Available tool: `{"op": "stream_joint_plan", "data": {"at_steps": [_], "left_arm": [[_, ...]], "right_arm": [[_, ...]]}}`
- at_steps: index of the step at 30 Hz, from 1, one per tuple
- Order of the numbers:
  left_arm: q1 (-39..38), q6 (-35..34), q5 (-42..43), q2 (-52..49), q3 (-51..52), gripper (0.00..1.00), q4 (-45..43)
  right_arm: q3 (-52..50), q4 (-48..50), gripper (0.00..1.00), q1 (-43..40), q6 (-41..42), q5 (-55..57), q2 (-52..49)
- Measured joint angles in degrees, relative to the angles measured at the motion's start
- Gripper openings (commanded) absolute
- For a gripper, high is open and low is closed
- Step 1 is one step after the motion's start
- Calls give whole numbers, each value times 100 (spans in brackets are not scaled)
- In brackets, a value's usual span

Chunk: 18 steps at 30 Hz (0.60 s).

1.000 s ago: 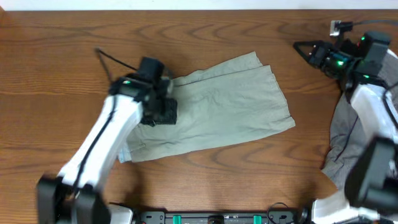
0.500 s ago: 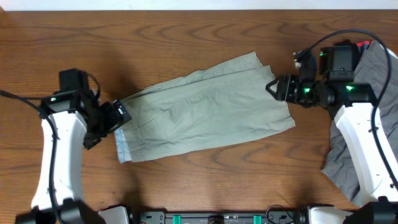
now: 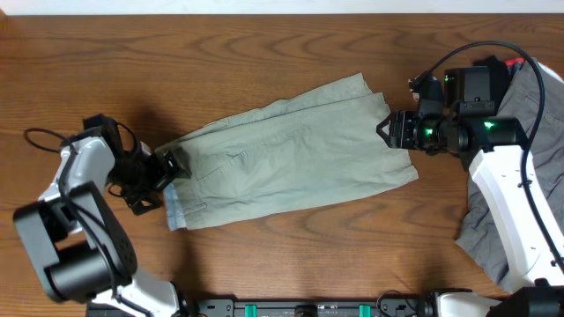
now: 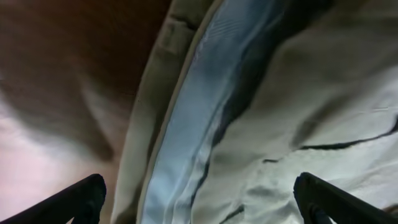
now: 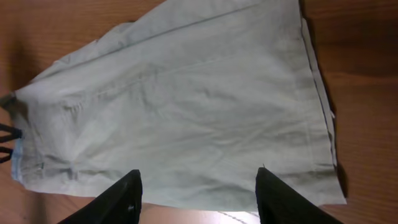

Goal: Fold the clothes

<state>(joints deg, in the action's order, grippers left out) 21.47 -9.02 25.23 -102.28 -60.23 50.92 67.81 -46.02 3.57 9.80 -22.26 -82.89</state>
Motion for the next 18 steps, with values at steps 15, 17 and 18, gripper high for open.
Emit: {"op": "stream_joint_plan", "data": {"at_steps": [15,17,18], "left_arm": [[-323,251,304,-435,-2,20,-133],[-350,323,407,-435,-2,11,-83],[-354,332,446,-435,-2,6,-28]], "right_arm": [[0,-48,53,0,-4,111,0],[0,-46,53,0,-4,116,0],[0,-46,53,0,-4,116,0]]}}
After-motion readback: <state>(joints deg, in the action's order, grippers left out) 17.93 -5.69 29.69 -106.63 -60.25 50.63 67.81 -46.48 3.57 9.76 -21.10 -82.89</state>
